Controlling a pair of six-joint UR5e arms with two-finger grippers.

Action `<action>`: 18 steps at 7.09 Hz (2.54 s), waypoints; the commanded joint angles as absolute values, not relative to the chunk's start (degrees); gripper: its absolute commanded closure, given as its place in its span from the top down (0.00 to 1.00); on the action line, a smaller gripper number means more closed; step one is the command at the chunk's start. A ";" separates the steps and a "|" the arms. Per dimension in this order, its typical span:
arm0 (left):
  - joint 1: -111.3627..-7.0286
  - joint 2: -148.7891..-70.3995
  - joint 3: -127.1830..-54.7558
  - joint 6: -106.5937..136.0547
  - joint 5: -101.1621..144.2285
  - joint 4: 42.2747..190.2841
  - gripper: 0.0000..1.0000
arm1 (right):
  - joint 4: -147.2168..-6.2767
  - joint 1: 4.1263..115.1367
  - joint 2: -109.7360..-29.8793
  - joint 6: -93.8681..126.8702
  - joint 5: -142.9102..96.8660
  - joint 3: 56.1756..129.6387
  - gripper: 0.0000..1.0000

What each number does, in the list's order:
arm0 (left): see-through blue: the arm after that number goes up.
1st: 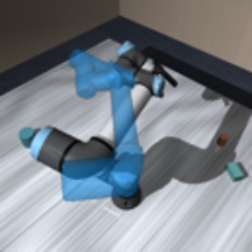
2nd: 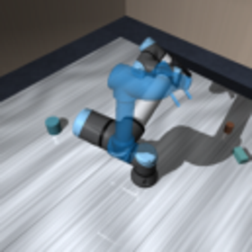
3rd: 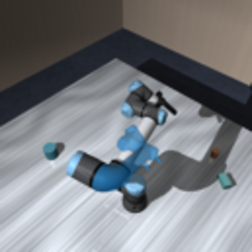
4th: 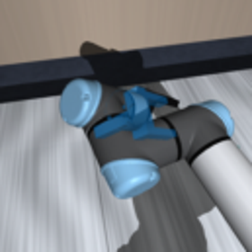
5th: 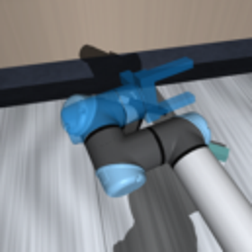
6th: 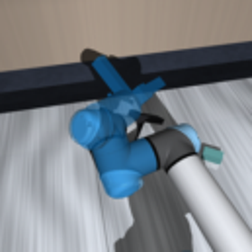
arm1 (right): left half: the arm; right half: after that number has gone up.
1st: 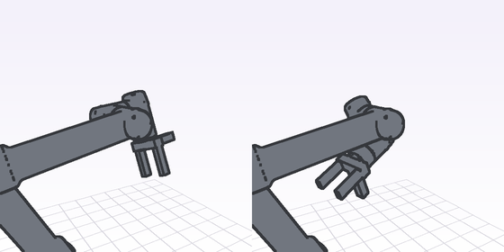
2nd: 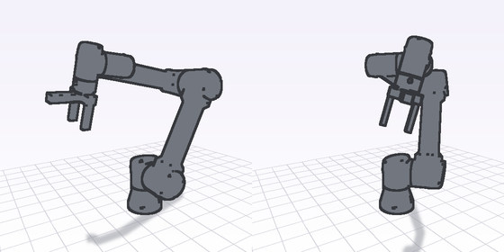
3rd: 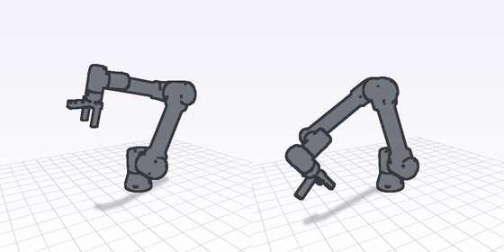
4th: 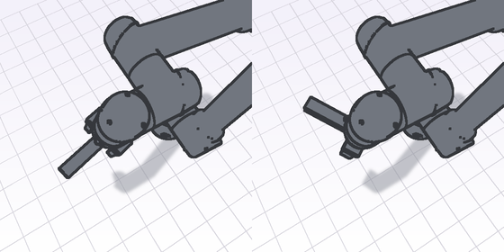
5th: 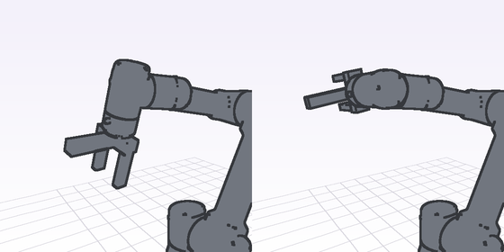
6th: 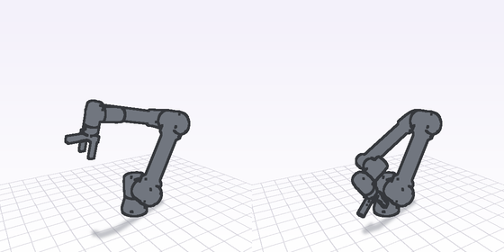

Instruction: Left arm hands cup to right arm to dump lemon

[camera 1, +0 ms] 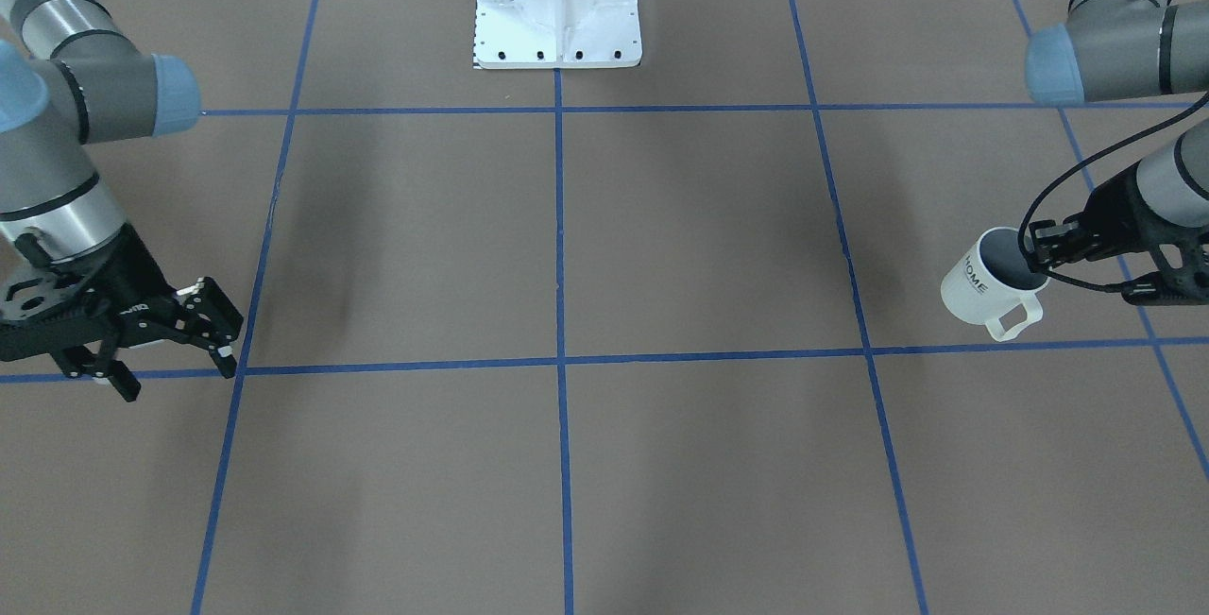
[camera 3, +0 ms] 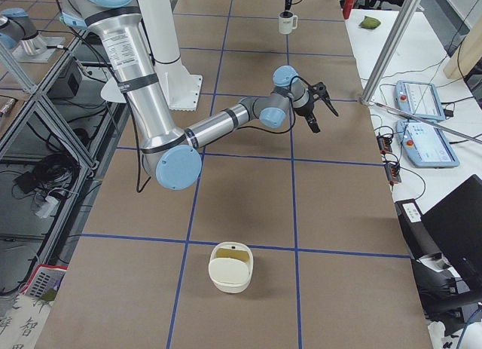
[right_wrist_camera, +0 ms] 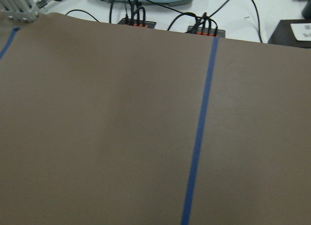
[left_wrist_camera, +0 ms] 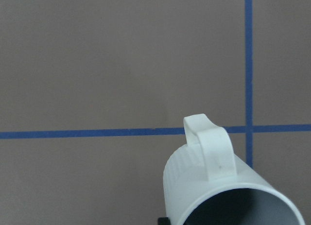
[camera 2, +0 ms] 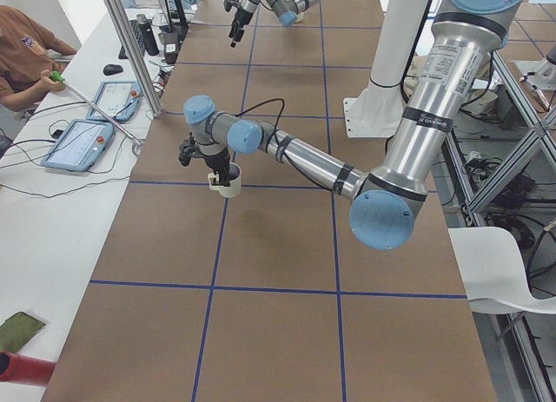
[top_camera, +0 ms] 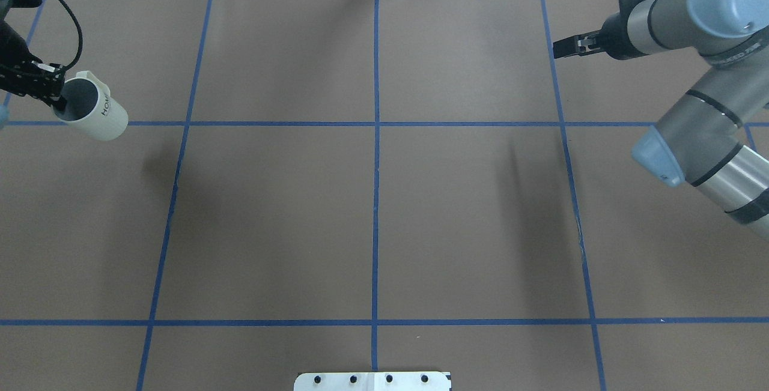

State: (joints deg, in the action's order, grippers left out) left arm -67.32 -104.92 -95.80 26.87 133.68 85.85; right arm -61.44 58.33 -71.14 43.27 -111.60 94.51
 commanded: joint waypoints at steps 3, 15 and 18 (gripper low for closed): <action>-66.89 -97.92 -97.12 28.04 133.33 87.19 0.00 | -81.37 67.84 -83.37 31.73 -118.91 109.39 0.99; -61.52 -91.23 -100.90 33.93 133.95 92.20 0.00 | -82.97 73.65 -92.37 18.02 -132.10 108.46 1.00; -61.44 -91.23 -100.72 34.01 134.03 92.20 0.03 | -82.97 73.65 -92.29 18.11 -132.10 108.46 1.00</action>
